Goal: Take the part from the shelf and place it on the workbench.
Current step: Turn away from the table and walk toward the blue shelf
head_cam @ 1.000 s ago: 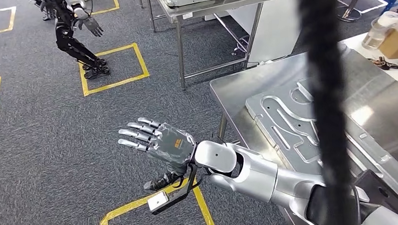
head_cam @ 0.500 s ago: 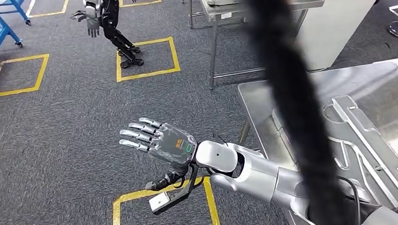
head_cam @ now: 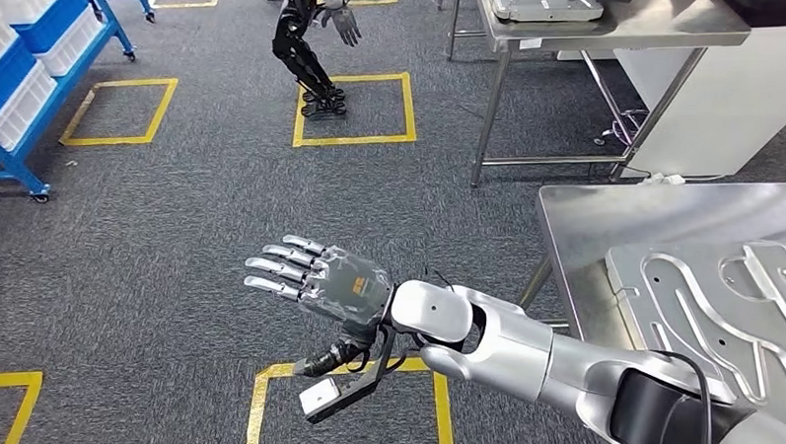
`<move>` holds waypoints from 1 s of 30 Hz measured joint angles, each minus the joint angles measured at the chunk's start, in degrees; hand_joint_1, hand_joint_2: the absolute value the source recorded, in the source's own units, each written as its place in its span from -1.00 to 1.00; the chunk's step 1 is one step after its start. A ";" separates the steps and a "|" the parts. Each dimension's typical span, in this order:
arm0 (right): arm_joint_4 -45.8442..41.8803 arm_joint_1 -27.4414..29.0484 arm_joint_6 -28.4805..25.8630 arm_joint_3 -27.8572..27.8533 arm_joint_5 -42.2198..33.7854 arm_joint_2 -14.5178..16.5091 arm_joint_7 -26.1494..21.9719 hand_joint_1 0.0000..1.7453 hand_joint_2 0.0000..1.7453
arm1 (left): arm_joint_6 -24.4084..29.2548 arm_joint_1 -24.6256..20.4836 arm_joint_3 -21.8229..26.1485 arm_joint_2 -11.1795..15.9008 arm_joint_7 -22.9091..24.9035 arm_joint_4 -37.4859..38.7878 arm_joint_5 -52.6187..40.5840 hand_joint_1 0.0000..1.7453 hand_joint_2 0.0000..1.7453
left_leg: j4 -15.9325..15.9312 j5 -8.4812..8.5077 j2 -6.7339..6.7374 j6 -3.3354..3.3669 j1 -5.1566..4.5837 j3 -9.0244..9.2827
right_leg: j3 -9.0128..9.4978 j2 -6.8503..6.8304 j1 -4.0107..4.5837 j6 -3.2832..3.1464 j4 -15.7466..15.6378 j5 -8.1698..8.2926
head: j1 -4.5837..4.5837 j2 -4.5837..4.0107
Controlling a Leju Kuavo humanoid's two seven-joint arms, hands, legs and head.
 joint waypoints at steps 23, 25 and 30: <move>0.62 -0.40 0.72 0.16 -0.92 0.24 -0.31 -1.00 1.00 | -0.45 -0.03 -0.08 0.01 -0.13 0.00 1.23 -1.00 -1.00 | -1.56 0.32 5.30 1.33 -0.41 0.88 | -3.45 -4.72 1.12 -0.45 9.36 -6.68 | -0.01 0.00; 0.85 -0.22 0.90 0.37 -0.97 0.24 -0.52 -1.00 1.00 | -0.46 -0.11 -0.08 0.03 -0.19 0.00 1.31 -1.00 -1.00 | -1.38 0.32 3.80 1.35 -0.39 0.82 | -6.28 -4.30 0.96 -0.28 14.46 -7.63 | -0.02 0.00; 1.07 -0.42 1.00 0.57 -1.05 0.22 -0.84 -1.00 1.00 | -0.49 -0.18 -0.08 0.03 -0.25 0.00 1.60 -1.00 -1.00 | -0.03 -0.13 -0.04 0.34 -0.21 0.22 | -0.82 -0.10 0.07 -0.19 1.14 0.19 | -0.01 0.00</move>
